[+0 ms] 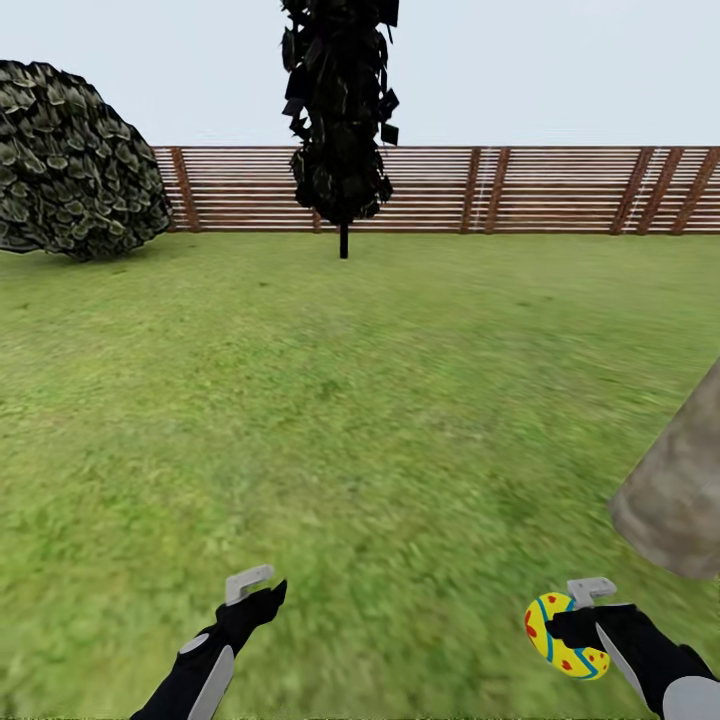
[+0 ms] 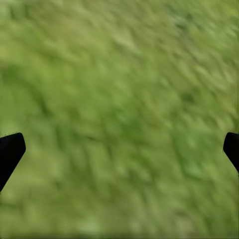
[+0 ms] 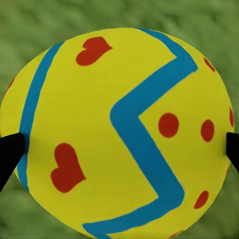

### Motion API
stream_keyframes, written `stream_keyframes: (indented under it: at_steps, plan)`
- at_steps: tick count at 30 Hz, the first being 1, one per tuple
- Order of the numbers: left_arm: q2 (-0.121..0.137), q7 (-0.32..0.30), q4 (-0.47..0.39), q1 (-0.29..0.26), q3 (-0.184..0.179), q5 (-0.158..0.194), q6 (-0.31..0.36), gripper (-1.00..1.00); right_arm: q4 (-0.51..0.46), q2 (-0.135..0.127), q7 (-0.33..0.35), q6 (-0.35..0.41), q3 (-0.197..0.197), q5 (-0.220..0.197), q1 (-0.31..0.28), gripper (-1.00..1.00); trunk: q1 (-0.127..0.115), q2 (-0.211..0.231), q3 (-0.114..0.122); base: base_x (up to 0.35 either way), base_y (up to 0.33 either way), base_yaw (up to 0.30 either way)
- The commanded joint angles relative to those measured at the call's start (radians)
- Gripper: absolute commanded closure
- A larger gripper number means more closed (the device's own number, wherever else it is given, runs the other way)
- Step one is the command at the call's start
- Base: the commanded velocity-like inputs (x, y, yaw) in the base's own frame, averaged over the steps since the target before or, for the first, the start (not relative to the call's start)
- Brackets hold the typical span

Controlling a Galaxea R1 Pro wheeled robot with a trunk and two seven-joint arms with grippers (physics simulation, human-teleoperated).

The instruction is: Take the three Easter eggs out of the wicker basket on the lawn in the garden, then place them on the lawn next to a single tree (choose any tree) so that all three eggs are next to the same tree and none are left in the basket.

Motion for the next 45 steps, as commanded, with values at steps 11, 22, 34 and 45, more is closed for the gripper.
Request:
stream_keyframes:
  at_steps: [11, 22, 34, 45]
  plan:
    - [-0.001, -0.003, -0.002, 0.000, 0.004, 0.010, 0.007, -1.00, -0.002, -0.001, 0.004, 0.005, 0.002, 0.007, 0.000, 1.00, 0.005, -0.003, -0.038, 0.000, 0.000, 0.000]
    - [-0.001, -0.003, -0.002, 0.000, 0.004, 0.010, 0.007, -1.00, -0.002, 0.000, 0.004, 0.005, 0.002, 0.007, 0.000, 1.00, 0.010, -0.006, -0.079, 0.000, 0.000, 0.000]
    - [-0.001, -0.003, -0.002, 0.000, 0.004, 0.010, 0.006, -1.00, -0.002, 0.001, 0.003, 0.005, 0.003, 0.007, 0.000, 1.00, 0.015, -0.008, -0.126, 0.000, 0.000, 0.000]
    - [-0.001, -0.003, -0.003, 0.000, 0.004, 0.010, 0.006, -1.00, -0.002, 0.001, 0.003, 0.005, 0.004, 0.007, 0.000, 1.00, 0.020, -0.011, -0.168, 0.000, 0.000, 0.000]
